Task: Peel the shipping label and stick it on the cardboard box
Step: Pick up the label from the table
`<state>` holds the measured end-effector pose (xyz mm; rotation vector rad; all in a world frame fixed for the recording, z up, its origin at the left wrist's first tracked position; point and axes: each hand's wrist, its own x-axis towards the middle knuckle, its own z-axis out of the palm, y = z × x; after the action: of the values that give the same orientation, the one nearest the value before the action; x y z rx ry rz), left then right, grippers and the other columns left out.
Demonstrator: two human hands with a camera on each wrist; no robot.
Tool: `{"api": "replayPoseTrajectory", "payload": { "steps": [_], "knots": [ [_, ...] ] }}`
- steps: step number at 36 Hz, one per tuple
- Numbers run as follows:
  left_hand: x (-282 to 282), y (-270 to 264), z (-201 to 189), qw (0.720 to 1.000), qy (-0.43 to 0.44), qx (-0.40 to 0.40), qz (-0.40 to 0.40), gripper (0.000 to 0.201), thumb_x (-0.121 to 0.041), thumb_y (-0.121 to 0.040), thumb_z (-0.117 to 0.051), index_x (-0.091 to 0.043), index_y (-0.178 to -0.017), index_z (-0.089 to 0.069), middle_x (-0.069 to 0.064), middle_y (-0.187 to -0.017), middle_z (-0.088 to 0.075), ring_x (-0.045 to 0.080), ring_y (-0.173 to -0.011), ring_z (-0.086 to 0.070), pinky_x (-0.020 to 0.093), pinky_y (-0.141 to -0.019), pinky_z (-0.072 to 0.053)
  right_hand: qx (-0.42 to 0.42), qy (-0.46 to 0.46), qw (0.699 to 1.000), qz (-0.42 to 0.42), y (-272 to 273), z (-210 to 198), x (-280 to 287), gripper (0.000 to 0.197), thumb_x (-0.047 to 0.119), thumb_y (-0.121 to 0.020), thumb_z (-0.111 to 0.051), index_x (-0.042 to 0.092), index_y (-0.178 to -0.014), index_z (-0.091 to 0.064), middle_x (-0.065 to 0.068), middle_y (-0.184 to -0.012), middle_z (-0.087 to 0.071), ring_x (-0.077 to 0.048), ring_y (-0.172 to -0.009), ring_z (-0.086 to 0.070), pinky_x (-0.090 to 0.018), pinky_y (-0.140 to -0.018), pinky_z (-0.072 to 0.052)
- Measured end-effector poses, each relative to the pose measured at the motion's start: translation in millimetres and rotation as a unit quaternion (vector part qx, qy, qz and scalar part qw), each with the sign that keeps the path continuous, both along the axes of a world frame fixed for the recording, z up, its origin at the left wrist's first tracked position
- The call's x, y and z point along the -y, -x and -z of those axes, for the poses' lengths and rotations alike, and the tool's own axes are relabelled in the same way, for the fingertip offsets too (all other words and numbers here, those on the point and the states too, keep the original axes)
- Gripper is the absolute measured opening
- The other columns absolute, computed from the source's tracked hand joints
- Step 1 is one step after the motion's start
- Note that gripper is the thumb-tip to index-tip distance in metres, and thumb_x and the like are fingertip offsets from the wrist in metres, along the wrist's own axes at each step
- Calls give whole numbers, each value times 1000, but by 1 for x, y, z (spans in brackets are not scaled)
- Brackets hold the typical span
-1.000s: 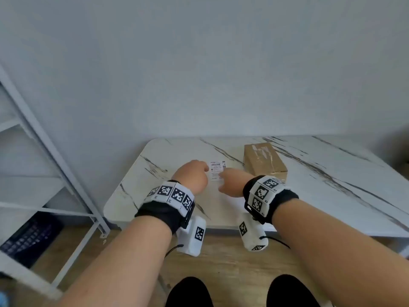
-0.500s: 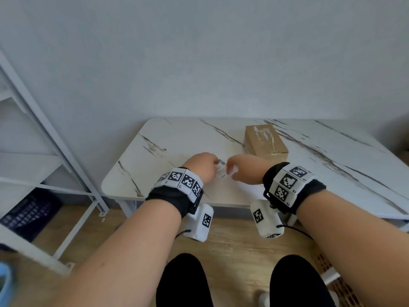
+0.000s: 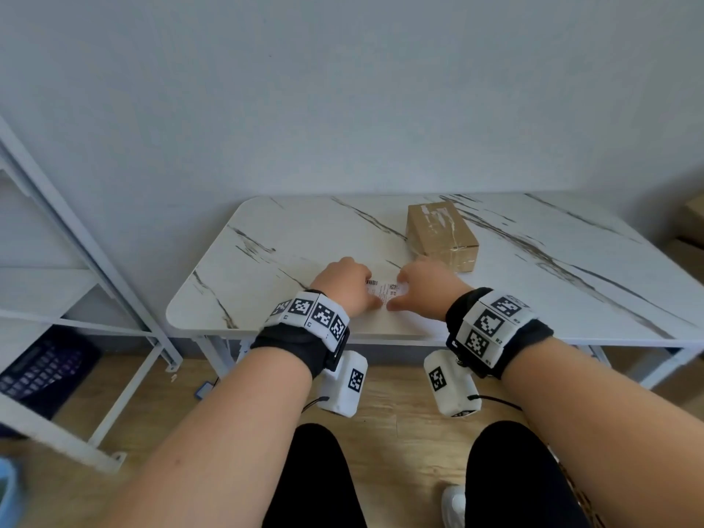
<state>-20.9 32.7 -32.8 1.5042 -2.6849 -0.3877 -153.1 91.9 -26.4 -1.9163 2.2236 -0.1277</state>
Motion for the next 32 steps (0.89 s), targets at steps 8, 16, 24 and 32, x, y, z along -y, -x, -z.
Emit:
{"api": "replayPoseTrajectory", "payload": {
  "steps": [8, 16, 24, 32],
  "knots": [
    [1, 0, 5, 1000, 4, -8, -1, 51, -34, -90, -57, -19, -139, -48, 9, -138, -46, 29, -126, -45, 41, -103, -42, 43, 12, 999, 4, 1, -2, -2, 47, 38, -85, -67, 6, -118, -66, -10, -118, -63, -25, -111, -56, -33, -94, -45],
    [-3, 0, 2, 999, -1, -35, 0, 44, -27, -86, -63, -15, -127, -57, 7, -128, -59, 26, -117, -55, 43, -98, -47, 109, 44, 993, 20, 9, 11, -2, 42, 32, -78, -75, 17, -116, -63, -7, -119, -57, -25, -113, -52, -33, -90, -43],
    [-3, 0, -12, 977, -57, -202, -27, 21, -11, -87, -63, -17, -106, -62, 4, -113, -64, 22, -92, -65, 30, -64, -56, 218, 93, 970, 51, 15, 12, -4, 40, 19, -85, -69, 14, -122, -57, -1, -99, -62, -15, -86, -59, -24, -71, -48],
    [-7, 2, -22, 939, -81, -329, -62, 19, -8, -90, -58, -14, -108, -60, 6, -110, -66, 22, -90, -64, 21, -53, -48, 363, 143, 917, 86, 22, 9, -14, 14, 15, -89, -61, 4, -95, -68, -13, -91, -71, -17, -74, -63, -30, -71, -56]
  ]
}}
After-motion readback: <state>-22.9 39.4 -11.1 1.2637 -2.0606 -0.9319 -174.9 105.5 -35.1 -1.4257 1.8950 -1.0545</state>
